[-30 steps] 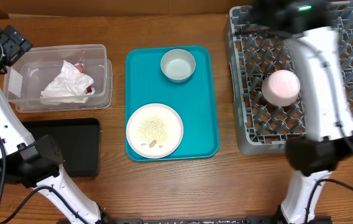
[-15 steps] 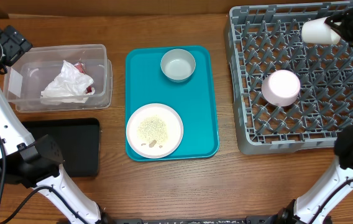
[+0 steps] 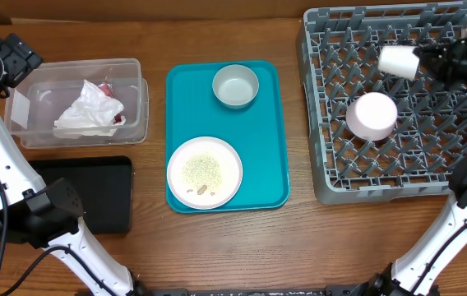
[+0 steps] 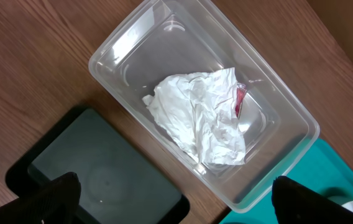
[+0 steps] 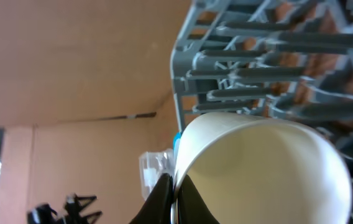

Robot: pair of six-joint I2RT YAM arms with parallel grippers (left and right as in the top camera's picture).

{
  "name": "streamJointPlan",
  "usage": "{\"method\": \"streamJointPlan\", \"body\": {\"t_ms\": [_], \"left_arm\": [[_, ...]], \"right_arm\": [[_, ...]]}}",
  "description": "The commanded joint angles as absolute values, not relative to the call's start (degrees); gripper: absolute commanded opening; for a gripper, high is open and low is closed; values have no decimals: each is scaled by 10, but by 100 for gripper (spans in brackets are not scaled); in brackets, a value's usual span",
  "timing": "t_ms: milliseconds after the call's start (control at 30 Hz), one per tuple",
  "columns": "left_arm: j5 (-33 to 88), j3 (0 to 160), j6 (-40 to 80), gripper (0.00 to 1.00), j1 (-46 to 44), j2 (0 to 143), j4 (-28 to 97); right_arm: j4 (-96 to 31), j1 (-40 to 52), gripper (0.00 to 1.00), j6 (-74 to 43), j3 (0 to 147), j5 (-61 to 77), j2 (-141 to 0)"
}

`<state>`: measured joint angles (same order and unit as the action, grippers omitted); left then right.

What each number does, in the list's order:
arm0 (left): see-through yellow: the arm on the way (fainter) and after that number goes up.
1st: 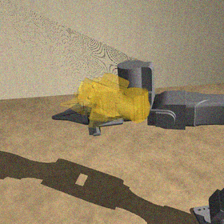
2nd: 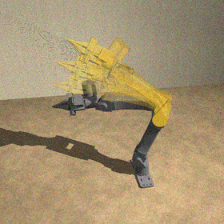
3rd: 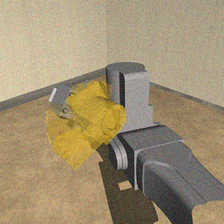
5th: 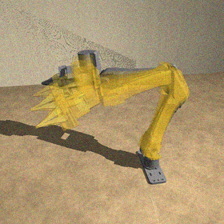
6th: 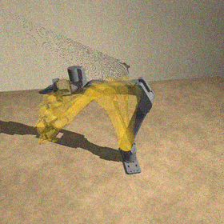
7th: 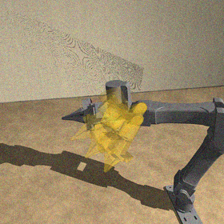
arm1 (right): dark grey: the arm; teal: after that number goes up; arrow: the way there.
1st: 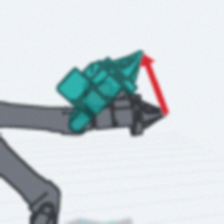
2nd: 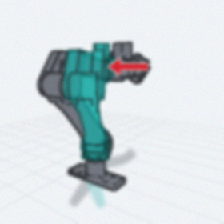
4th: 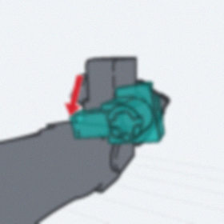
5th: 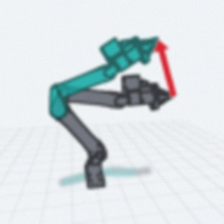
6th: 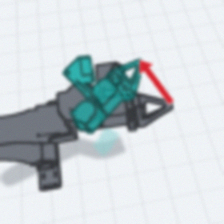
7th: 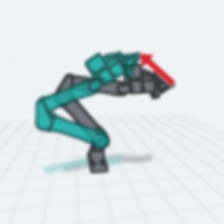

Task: Sort waste into correct bins and load items into the dishwasher
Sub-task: 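Carry the white cup to the rack's upper right and release it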

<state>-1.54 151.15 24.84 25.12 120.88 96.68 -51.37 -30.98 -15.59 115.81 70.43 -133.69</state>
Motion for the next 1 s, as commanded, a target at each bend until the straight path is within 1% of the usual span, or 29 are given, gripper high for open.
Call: {"method": "streamJointPlan", "body": {"t_ms": [0, 167, 333, 533, 767, 900, 967], "left_arm": [[-19, 1512, 238, 100, 248, 1212, 968], [-19, 1512, 238, 100, 248, 1212, 968], [-19, 1512, 238, 100, 248, 1212, 968], [-19, 1512, 238, 100, 248, 1212, 968], [-19, 1512, 238, 100, 248, 1212, 968], [-19, 1512, 238, 100, 248, 1212, 968], [-19, 1512, 238, 100, 248, 1212, 968]], "right_arm": [[-508, -336, 4, -183, 1159, 733, -1331], [-511, -357, 4, -196, 1158, 737, -1331], [-482, -349, 4, -197, 1158, 776, -1331], [-445, -336, 4, -218, 1158, 776, -1333], [-446, -325, 4, -254, 1158, 754, -1371], [-473, -329, 4, -253, 1158, 698, -1378], [-477, -335, 4, -253, 1158, 693, -1378]]}}
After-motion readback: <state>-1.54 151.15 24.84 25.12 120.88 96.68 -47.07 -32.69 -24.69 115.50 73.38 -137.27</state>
